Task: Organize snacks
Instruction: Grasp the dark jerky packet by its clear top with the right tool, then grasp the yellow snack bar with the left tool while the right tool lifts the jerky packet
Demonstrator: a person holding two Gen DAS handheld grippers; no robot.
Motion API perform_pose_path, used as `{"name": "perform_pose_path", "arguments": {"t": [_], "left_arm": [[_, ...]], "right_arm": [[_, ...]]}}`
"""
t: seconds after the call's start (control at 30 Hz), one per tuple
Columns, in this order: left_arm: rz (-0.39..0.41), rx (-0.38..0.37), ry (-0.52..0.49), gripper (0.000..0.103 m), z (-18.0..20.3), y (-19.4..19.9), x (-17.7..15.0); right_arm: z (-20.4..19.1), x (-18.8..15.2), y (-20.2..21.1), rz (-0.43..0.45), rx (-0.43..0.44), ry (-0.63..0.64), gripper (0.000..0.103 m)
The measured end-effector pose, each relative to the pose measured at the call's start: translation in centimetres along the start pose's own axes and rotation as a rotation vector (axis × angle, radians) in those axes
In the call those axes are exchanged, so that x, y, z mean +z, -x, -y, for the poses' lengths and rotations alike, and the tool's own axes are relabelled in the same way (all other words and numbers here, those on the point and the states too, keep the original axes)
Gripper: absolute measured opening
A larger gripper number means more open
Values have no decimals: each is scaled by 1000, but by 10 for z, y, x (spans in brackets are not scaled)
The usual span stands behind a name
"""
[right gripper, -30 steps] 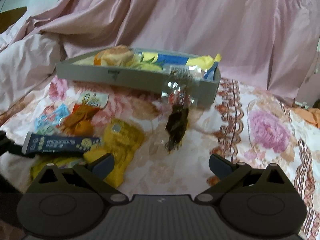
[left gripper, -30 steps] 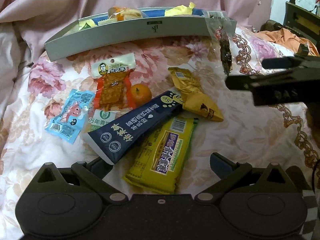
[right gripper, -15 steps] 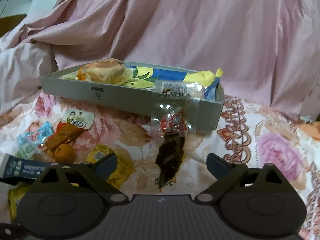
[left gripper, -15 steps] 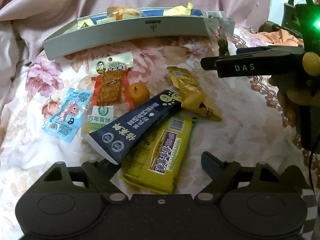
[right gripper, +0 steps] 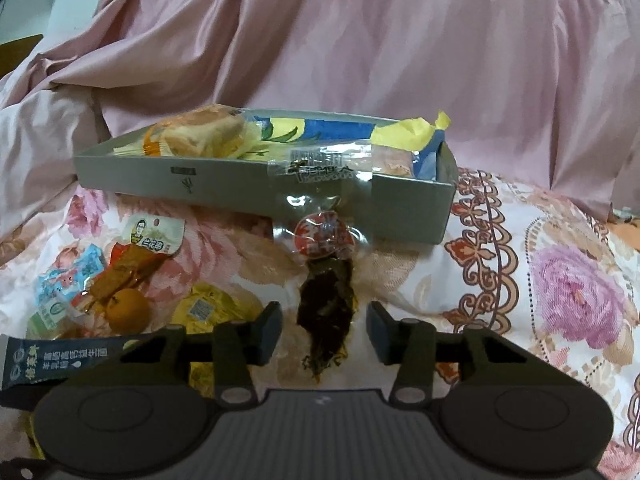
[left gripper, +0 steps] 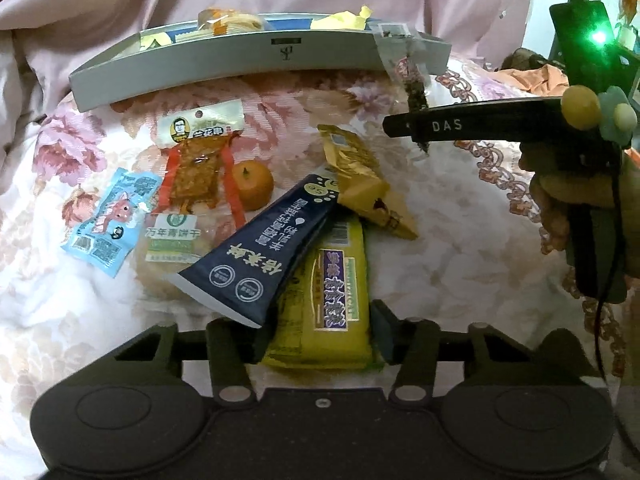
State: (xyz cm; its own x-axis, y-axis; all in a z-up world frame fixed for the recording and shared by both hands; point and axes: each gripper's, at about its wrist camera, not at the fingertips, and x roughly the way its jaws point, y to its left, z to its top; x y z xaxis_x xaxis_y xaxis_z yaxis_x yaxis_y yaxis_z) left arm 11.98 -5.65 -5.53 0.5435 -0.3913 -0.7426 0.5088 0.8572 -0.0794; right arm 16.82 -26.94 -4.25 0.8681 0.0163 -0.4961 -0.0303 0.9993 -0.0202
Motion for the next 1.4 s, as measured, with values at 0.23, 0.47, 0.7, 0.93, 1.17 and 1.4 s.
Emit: {"name": "perform_pose_path", "arguments": {"t": [0.23,0.47,0.7,0.93,1.17,1.4], "left_arm": [[10,-7,-4,58,2,-2,1],[25,-7,-15,69,3,-12,6],[37,20,-69,53,8,-16,8],[-3,-19,99,50,-2,-9,13],[-67,-201,385,50,-19,-1,8],[-103,-316,528,50,-17,4,-2]], "right_arm": [[0,4,13,-36,55,-25,50],[-10,3,23,-75,105,2,50],[-15,0,21,-85,122,9,50],[-14,0,21,-75,128,10,51],[-14,2,26,-48,130,13,51],[-11,6,33,-1,108,31,51]]}}
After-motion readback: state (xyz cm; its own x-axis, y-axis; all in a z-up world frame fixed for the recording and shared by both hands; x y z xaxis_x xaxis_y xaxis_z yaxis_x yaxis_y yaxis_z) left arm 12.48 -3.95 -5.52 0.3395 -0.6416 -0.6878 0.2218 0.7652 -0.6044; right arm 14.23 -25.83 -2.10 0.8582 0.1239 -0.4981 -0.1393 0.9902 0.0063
